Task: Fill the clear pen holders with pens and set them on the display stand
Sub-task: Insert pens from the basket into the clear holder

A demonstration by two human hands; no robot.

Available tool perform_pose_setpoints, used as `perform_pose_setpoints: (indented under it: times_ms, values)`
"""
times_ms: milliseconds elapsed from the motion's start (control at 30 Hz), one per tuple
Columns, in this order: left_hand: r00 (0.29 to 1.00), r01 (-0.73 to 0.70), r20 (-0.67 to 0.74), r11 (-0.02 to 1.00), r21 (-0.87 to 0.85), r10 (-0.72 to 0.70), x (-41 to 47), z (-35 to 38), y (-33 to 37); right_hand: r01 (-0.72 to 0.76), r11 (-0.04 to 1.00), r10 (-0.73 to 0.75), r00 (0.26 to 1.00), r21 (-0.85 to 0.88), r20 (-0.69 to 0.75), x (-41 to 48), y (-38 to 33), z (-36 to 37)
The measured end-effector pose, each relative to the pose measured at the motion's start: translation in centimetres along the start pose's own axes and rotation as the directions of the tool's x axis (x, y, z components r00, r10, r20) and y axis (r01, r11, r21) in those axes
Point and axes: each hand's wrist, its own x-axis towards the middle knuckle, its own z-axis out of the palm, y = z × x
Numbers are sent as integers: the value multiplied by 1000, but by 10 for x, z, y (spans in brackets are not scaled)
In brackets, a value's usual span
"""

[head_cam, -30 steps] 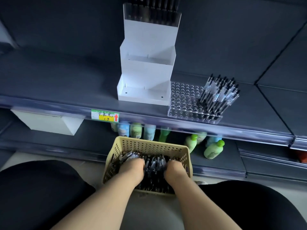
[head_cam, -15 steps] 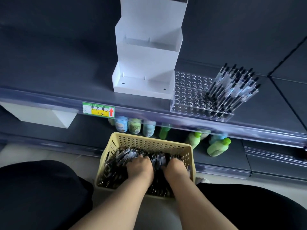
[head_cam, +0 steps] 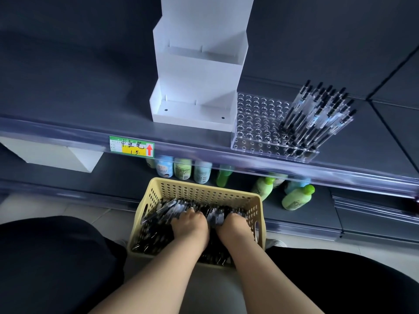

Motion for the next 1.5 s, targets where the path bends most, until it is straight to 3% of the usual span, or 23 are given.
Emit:
perform_pose_setpoints:
  times_ms: [367,500,733,900,1033,1133,1300,1500]
  values:
    - [997,-42,-72,977,-207,27,-1,3,-15,-6,998,2,999,68,48,-1,-9,8]
    - [985,-76,-169,955,-288,27,-6,0,-19,-1,992,-5,999,124,48,-6,-9,-5]
    - [946,-261,-295,851,-456,132,-21,-7,-19,216,956,-195,973,199,-120,-36,-9,-44]
    - [897,-362,-425,758,-543,124,-38,-30,-11,350,892,-289,928,286,-235,-59,-7,-59]
    - [859,-438,-495,689,-578,130,-50,-56,-3,467,857,-375,855,217,-358,-68,-8,-75]
    - [817,-509,-555,650,-564,158,-59,-78,6,557,785,-396,788,271,-472,-75,-11,-98]
    - [717,-646,-648,593,-481,256,-68,-126,18,722,639,-421,617,266,-665,-93,-11,-151]
    - [614,-762,-738,453,-463,279,-70,-199,38,806,544,-304,449,234,-840,-103,-17,-240]
